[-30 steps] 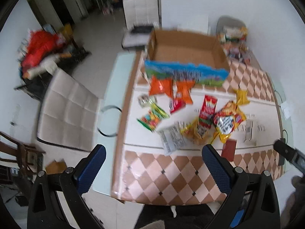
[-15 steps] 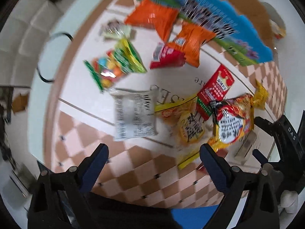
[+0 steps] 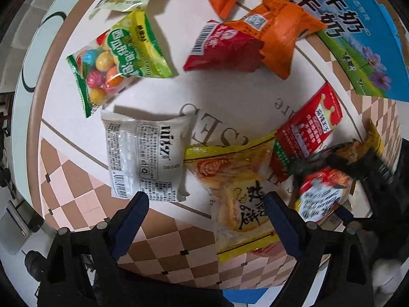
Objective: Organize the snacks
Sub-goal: 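Grasp the Sedaap noodle pack with the right tool while the left tool grasps the yellow cracker bag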
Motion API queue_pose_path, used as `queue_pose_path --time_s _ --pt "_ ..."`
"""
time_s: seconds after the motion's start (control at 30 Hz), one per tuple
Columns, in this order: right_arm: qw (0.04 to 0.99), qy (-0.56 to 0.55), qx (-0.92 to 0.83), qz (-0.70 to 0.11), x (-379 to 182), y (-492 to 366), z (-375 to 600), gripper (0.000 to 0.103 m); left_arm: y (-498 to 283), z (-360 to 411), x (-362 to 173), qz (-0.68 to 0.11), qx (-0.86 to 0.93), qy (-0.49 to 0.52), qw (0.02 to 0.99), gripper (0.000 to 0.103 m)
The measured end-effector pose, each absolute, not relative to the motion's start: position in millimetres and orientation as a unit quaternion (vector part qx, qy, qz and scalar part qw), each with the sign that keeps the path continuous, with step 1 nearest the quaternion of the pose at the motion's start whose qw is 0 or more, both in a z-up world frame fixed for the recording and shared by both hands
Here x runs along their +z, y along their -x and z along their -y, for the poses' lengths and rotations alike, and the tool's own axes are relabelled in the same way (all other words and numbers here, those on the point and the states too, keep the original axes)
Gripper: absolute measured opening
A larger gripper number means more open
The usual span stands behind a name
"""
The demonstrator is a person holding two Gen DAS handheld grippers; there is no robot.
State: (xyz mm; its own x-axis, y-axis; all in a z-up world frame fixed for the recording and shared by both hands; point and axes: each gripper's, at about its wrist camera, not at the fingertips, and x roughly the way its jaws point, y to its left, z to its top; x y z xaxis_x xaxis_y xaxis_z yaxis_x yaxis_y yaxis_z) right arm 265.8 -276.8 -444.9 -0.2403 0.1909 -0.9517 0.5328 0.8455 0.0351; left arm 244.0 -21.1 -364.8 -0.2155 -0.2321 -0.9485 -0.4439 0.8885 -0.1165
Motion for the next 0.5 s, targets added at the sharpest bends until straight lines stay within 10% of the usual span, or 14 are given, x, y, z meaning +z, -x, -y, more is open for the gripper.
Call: queue_pose_path --time_s 0.5 --pt "0.610 -0.006 -0.044 -0.791 -438 -244 280 0.099 -232 47 -405 -0.789 0.073 0.278 0.544 0.093"
